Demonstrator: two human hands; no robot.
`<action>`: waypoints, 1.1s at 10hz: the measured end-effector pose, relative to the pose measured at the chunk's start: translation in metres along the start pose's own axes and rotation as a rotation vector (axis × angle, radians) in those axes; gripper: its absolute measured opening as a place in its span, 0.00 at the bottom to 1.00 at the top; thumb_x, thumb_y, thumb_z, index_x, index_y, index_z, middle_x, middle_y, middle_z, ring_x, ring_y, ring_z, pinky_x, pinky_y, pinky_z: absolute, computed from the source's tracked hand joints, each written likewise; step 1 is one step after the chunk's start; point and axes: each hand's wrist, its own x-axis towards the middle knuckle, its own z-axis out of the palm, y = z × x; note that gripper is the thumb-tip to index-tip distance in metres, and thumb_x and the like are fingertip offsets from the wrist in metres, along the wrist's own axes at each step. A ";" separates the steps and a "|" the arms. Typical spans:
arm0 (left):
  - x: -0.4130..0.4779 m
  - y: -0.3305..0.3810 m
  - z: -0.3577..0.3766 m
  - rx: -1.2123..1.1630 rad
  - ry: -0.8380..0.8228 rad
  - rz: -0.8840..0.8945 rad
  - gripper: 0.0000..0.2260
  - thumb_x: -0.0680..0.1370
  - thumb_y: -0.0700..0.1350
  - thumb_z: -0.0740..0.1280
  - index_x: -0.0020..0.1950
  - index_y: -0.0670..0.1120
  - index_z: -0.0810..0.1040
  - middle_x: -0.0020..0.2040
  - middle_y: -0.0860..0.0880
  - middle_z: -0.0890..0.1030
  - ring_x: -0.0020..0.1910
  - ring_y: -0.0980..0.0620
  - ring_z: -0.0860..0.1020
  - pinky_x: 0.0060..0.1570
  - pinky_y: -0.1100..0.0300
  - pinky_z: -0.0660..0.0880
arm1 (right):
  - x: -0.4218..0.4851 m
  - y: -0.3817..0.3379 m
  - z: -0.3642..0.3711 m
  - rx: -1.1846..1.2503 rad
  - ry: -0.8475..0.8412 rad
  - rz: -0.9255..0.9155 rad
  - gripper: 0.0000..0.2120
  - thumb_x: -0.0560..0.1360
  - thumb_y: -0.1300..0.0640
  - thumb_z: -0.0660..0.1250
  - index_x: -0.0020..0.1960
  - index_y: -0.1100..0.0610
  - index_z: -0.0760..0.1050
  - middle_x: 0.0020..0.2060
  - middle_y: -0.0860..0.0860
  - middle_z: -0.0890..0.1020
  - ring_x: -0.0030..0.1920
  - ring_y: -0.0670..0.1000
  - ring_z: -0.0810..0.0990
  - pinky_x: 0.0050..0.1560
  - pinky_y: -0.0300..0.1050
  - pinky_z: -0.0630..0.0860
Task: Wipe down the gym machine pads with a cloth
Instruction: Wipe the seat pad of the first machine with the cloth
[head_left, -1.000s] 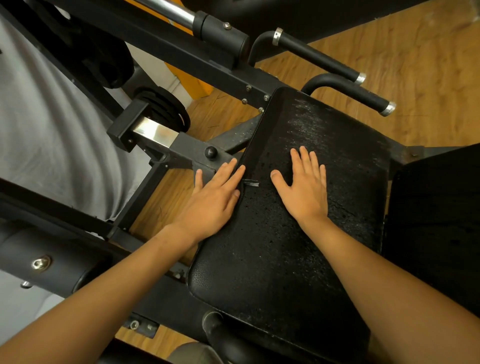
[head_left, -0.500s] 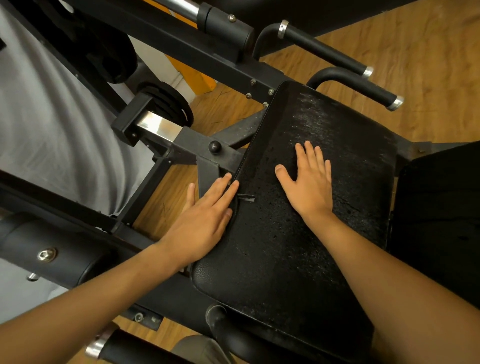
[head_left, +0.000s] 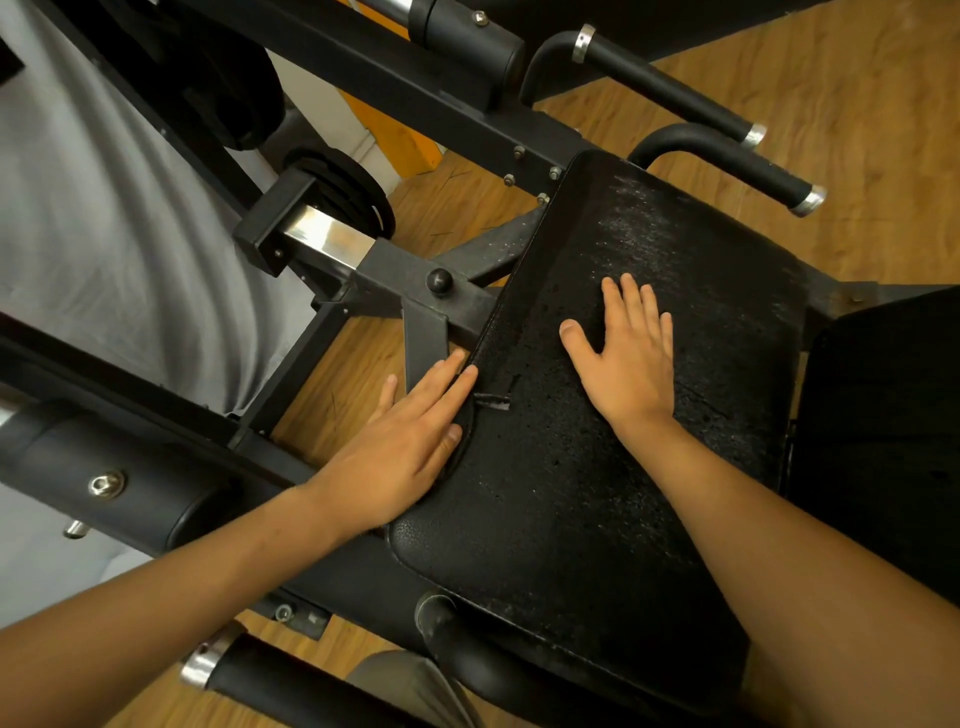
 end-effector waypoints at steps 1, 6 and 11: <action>-0.017 -0.001 0.002 0.004 -0.014 0.019 0.27 0.85 0.56 0.44 0.82 0.55 0.39 0.82 0.59 0.36 0.80 0.60 0.36 0.77 0.50 0.35 | -0.001 0.000 0.001 -0.004 0.000 0.001 0.36 0.82 0.34 0.53 0.84 0.51 0.52 0.83 0.50 0.51 0.83 0.51 0.44 0.82 0.56 0.42; -0.044 0.007 0.004 -0.134 -0.082 -0.019 0.28 0.85 0.55 0.47 0.81 0.56 0.36 0.80 0.63 0.31 0.80 0.61 0.35 0.78 0.58 0.40 | -0.001 -0.001 -0.001 0.015 -0.012 0.002 0.36 0.82 0.34 0.53 0.84 0.51 0.52 0.83 0.50 0.50 0.83 0.51 0.44 0.82 0.56 0.42; 0.157 0.007 -0.026 -0.129 0.146 -0.032 0.27 0.87 0.43 0.54 0.84 0.50 0.47 0.83 0.56 0.41 0.81 0.57 0.38 0.79 0.57 0.39 | -0.001 0.001 -0.004 0.019 -0.032 -0.013 0.37 0.81 0.32 0.49 0.84 0.47 0.45 0.83 0.44 0.43 0.81 0.45 0.35 0.81 0.51 0.36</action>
